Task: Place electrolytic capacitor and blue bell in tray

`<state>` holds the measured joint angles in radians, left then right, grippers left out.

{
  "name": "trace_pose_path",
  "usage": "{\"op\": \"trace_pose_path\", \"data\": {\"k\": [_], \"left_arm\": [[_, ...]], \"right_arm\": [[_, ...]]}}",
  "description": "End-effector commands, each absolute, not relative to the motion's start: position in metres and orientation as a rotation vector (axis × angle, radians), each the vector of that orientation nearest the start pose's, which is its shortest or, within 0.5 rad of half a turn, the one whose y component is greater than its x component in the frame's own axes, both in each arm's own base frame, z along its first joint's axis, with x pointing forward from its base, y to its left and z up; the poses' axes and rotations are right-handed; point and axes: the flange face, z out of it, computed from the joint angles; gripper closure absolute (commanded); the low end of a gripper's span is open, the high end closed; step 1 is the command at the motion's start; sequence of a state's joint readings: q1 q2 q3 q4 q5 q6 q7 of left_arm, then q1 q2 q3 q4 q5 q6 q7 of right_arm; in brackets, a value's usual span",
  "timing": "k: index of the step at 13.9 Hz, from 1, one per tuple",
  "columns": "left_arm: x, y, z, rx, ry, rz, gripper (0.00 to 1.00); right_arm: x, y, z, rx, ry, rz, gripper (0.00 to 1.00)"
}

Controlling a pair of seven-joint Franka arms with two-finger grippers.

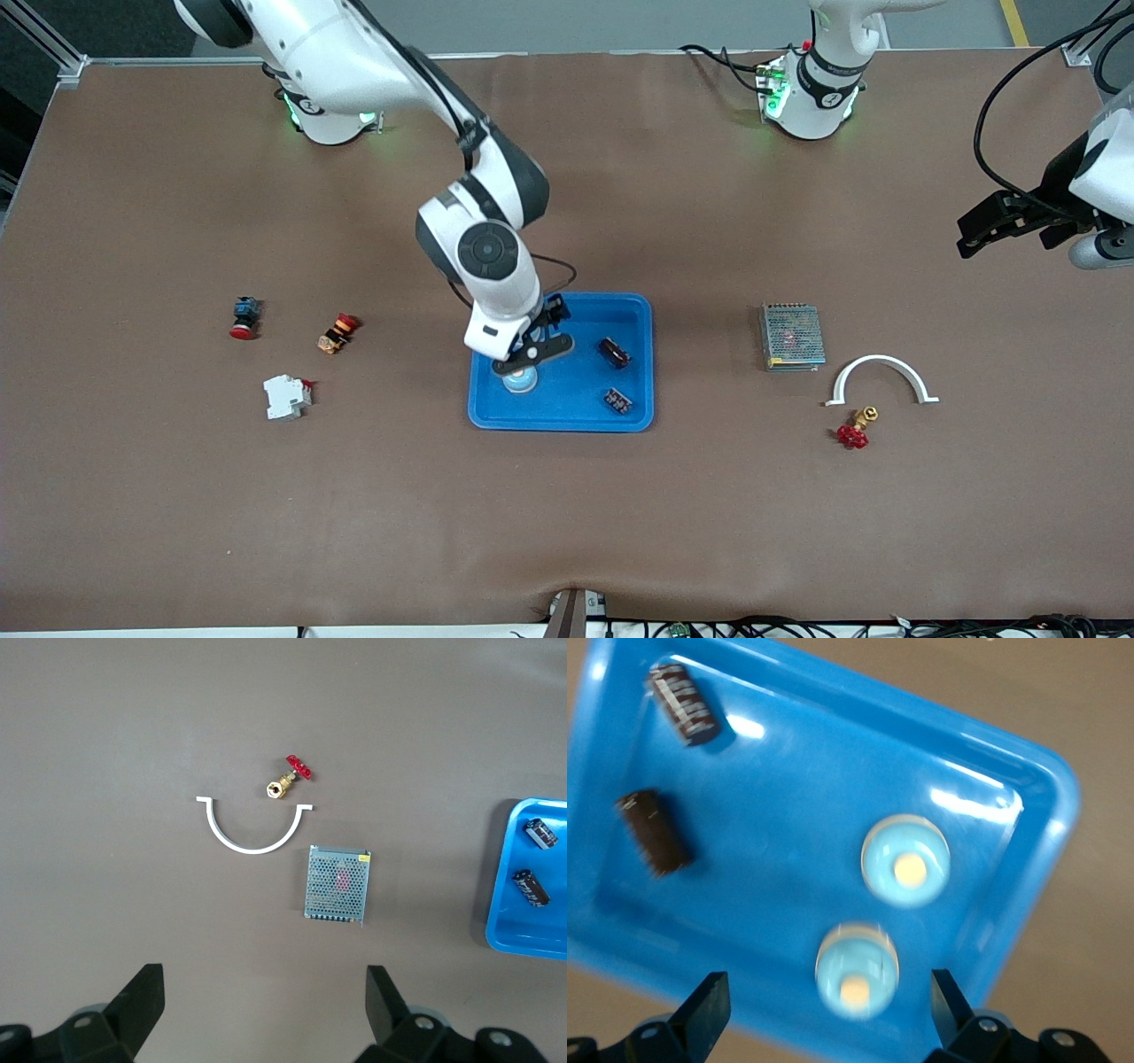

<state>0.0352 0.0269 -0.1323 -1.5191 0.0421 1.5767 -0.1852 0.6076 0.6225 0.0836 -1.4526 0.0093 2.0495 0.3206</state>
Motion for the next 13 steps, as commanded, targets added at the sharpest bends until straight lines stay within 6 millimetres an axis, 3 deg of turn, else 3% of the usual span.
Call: {"op": "trace_pose_path", "data": {"k": [1, 5, 8, 10, 13], "left_arm": [[0.553, -0.048, 0.637, -3.085, -0.164, -0.001, 0.0], [0.55, -0.05, 0.636, -3.075, -0.201, 0.039, 0.0], [0.549, -0.054, 0.635, -3.071, -0.203, 0.045, 0.0], [0.548, -0.055, 0.636, -3.07, -0.204, 0.042, 0.0], [0.542, -0.05, 0.646, -3.072, -0.186, 0.022, 0.0]], "right_arm": [[0.529, 0.43, 0.396, -3.093, -0.541, 0.143, 0.0], [0.489, 0.398, 0.492, -3.133, -0.559, 0.247, 0.0], [0.459, 0.359, 0.567, -3.152, -0.526, 0.288, 0.0], [0.445, 0.323, 0.601, -3.176, -0.468, 0.344, 0.0], [0.434, 0.255, 0.624, -3.197, -0.331, 0.392, 0.0]]}}
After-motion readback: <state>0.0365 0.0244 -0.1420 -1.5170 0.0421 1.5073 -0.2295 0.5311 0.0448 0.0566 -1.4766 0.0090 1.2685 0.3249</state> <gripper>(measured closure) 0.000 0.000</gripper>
